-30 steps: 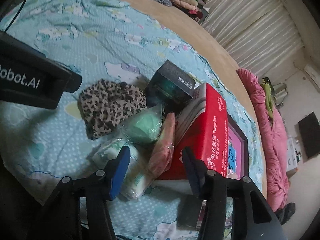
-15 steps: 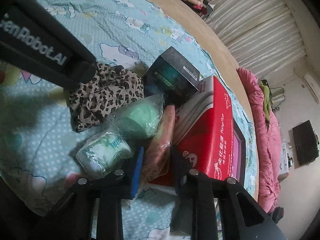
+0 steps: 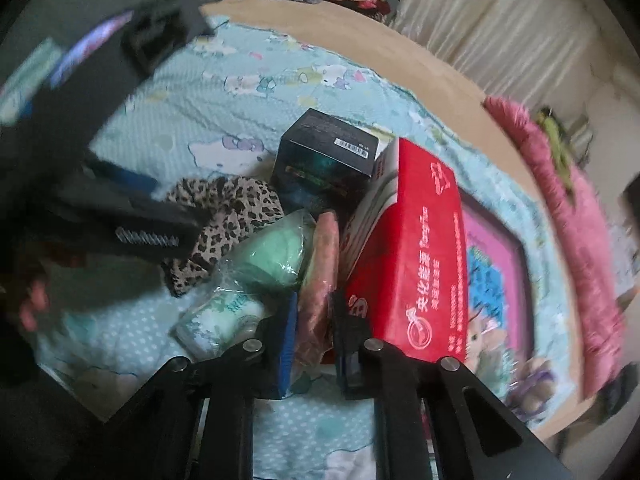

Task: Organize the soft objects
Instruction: 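Grasp the leopard-print scrunchie with the left gripper while the right grasps the pink wrapped item, then lift the scrunchie and pink item and carry them over the pink book tray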

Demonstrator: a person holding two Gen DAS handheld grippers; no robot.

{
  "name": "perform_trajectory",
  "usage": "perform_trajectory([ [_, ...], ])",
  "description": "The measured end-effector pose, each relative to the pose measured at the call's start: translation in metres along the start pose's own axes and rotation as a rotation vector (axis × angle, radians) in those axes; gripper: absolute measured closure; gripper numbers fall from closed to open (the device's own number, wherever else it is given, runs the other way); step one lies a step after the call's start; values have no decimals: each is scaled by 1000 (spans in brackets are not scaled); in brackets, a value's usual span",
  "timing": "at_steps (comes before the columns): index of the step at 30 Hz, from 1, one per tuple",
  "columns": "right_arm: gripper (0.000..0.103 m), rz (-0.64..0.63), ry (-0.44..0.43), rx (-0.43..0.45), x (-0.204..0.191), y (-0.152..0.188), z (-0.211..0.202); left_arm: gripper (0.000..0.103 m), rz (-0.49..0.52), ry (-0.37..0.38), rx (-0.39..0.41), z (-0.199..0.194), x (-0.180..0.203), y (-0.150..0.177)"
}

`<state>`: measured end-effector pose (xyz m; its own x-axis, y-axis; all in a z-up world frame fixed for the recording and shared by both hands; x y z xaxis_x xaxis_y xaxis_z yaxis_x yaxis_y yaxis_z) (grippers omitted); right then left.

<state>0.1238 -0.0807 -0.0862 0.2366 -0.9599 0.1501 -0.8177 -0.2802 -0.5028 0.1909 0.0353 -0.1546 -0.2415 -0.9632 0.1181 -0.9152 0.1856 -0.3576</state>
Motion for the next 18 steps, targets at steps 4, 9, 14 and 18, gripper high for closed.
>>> perform_trajectory([
  [4,90,102,-96,-22,10,0,-2,95,24,18,12,1,12,-2],
  [9,91,210,-196,-35,22,0,-7,100,9,38,37,-7,12,2],
  [14,92,228,-223,-19,25,1,-17,100,-25,63,65,-24,6,9],
  [18,92,232,-231,-8,27,2,-24,100,-51,81,77,-34,2,13],
])
Point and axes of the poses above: each gripper's, at about its wrist camera, not at the fingertips, and z roughly the way its jaws point, x to its right, y to its underside, the point moved 3 cm from there along z, roughly the way its jaws point, and after that the axes turned 10 degrees about z, right-handed, at the moved point
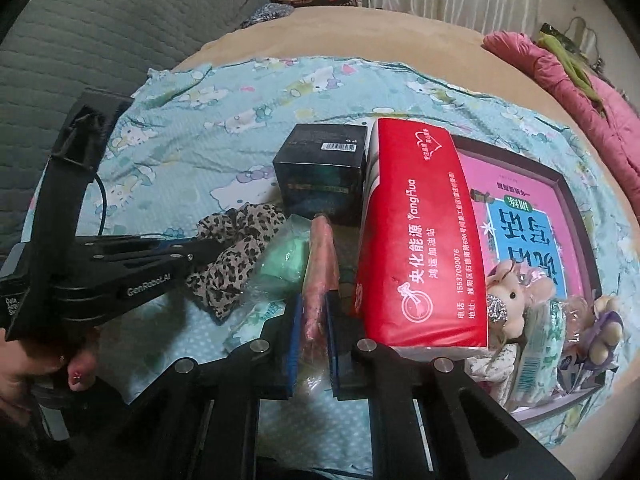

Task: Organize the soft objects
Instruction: 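Lift the scrunchie and pink item and carry them over the pink book tray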

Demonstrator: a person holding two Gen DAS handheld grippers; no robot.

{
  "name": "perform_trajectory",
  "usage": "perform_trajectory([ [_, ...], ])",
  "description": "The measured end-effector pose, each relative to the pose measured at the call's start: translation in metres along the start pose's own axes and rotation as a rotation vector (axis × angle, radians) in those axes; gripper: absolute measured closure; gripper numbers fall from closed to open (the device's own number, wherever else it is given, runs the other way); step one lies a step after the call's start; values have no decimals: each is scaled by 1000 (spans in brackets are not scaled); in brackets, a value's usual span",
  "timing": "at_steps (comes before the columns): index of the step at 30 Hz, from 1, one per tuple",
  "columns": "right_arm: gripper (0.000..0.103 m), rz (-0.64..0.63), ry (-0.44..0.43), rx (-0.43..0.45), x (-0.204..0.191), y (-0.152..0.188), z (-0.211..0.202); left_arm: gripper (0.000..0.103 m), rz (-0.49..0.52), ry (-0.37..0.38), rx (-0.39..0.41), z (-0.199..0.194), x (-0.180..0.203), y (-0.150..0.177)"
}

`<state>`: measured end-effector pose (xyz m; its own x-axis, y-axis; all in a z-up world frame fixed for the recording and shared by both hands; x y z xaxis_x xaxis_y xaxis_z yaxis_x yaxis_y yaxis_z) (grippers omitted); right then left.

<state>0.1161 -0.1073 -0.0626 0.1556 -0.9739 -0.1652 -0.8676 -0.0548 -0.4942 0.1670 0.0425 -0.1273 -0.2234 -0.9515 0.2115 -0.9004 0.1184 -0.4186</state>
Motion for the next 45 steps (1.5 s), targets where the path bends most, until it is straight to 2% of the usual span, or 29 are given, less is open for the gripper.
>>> perform_trajectory([
  [11,92,12,-43,50,0,-7,-21,101,-3,-31,107,-66,5,1],
  [22,92,24,-59,127,5,-19,-54,101,64,-46,188,-116,43,-11],
  [30,92,62,-60,181,22,-26,-81,101,94,-37,227,-135,72,-19],
  [45,92,170,-14,275,84,-31,-133,100,237,-22,269,-155,155,-41],
])
Point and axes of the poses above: each gripper's, at about its wrist camera, not at the fingertips, and z roughly the way its jaws point, x to its right, y to its underside, the point moved 3 cm from there along z, roughly the way its jaws point, and after that the axes turned 10 degrees about z, right-handed, at the moved point
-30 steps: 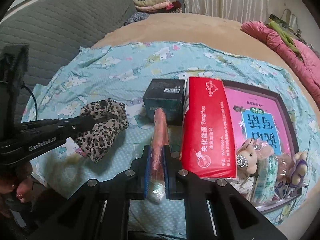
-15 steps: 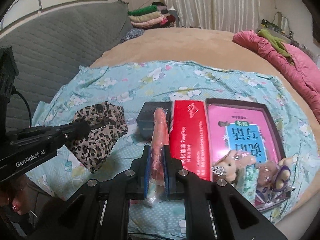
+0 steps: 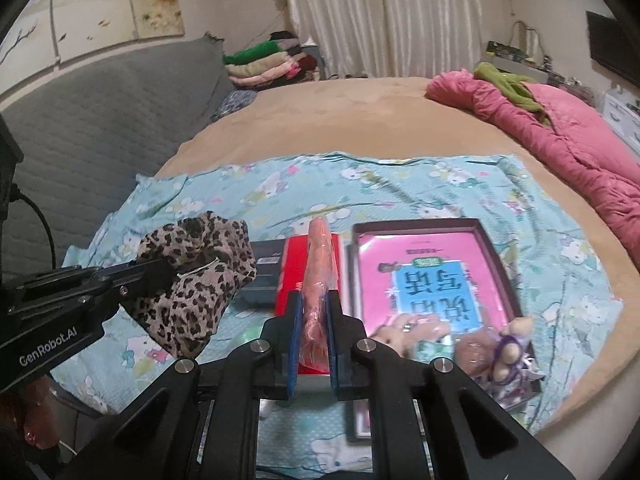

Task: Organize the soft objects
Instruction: 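Lift the scrunchie and pink item and carry them over the pink book tray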

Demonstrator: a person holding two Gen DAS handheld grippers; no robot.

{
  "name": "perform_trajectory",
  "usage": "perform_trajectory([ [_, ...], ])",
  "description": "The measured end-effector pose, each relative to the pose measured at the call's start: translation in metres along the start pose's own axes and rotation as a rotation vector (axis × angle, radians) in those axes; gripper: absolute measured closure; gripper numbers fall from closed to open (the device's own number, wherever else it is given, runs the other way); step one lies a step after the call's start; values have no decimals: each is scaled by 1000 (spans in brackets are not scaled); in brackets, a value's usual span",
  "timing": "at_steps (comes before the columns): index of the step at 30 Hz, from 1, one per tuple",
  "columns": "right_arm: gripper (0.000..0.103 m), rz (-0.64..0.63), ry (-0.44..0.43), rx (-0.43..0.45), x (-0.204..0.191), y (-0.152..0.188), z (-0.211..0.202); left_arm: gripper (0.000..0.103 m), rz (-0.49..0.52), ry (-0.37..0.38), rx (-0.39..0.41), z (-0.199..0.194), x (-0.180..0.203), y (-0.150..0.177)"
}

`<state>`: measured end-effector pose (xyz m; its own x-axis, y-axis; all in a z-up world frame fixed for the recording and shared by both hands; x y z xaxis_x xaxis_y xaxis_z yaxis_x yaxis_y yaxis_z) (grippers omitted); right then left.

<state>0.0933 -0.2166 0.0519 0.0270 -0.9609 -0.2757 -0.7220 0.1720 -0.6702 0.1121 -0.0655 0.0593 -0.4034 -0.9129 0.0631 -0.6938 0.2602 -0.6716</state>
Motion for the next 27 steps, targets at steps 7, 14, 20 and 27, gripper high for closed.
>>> perform_trajectory([
  [7,92,54,18,29,29,-6,-15,100,41,3,1,1,22,-9],
  [14,92,96,27,43,53,-10,-25,100,72,3,-2,3,42,-15],
  [20,92,119,36,58,69,-10,-31,100,89,10,-10,9,56,-18],
  [27,92,153,50,66,91,-9,-34,100,102,47,-28,27,74,-22],
])
Point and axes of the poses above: each gripper's, at about its wrist camera, not at the fingertips, and z roughly the way its jaws point, x to its right, y to its underside, the point moved 3 cm from there along z, roughly the way its jaws point, and after that the axes turned 10 degrees about z, right-handed, at the moved point
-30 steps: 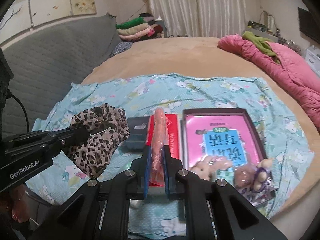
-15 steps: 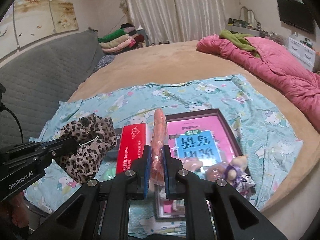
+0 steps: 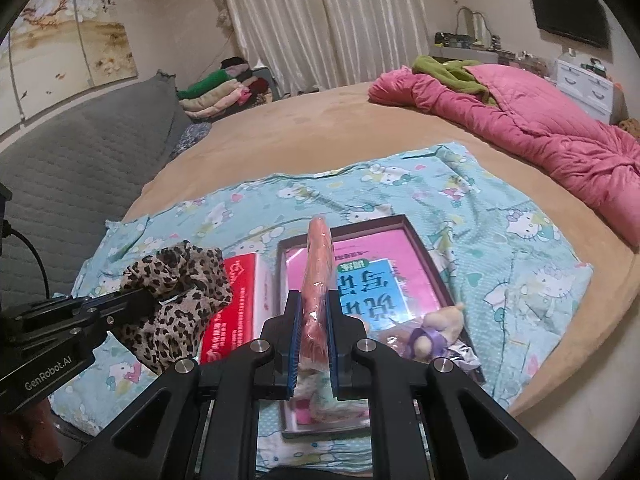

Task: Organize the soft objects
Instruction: 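Lift the scrunchie and pink item and carry them over the pink book tray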

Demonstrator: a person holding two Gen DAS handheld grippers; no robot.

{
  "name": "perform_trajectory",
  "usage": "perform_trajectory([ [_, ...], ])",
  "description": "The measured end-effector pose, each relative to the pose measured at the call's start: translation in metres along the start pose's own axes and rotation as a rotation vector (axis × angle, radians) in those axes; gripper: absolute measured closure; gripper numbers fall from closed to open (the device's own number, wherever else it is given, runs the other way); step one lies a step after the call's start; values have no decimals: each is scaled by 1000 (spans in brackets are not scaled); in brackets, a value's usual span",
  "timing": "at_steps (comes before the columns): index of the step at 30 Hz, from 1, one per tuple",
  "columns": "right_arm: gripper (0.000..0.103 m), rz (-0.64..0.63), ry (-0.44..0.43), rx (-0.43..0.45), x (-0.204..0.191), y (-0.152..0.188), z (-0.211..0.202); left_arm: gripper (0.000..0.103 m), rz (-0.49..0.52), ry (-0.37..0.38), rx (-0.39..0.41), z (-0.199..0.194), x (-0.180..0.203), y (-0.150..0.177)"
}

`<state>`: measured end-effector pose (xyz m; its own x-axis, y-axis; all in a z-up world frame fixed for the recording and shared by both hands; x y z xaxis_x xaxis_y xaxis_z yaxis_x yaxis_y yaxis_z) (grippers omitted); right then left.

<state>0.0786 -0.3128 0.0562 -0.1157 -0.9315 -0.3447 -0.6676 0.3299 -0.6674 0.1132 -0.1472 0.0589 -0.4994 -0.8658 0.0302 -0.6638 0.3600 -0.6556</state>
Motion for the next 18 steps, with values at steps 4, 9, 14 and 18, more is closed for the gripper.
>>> perform_trajectory([
  [4,92,24,12,-5,16,1,2,100,8,28,-19,17,13,-2],
  [9,92,44,28,-11,32,3,6,100,16,52,-50,41,25,-3],
  [14,92,57,41,-18,45,3,10,100,19,61,-74,61,30,-3],
  [18,92,68,47,-24,53,5,14,100,18,65,-97,75,32,-2],
])
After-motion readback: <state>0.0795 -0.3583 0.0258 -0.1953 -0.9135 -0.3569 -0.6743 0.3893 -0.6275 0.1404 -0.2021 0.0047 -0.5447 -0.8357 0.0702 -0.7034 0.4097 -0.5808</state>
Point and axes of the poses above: each gripper's, at about its wrist camera, not at the fingertips, and z roughly the way its jaws point, x to its right, y to its underside, the point moved 3 cm from there along z, roughly the way its jaws point, and after that the axes turned 10 degrees about z, right-handed, at the moved point
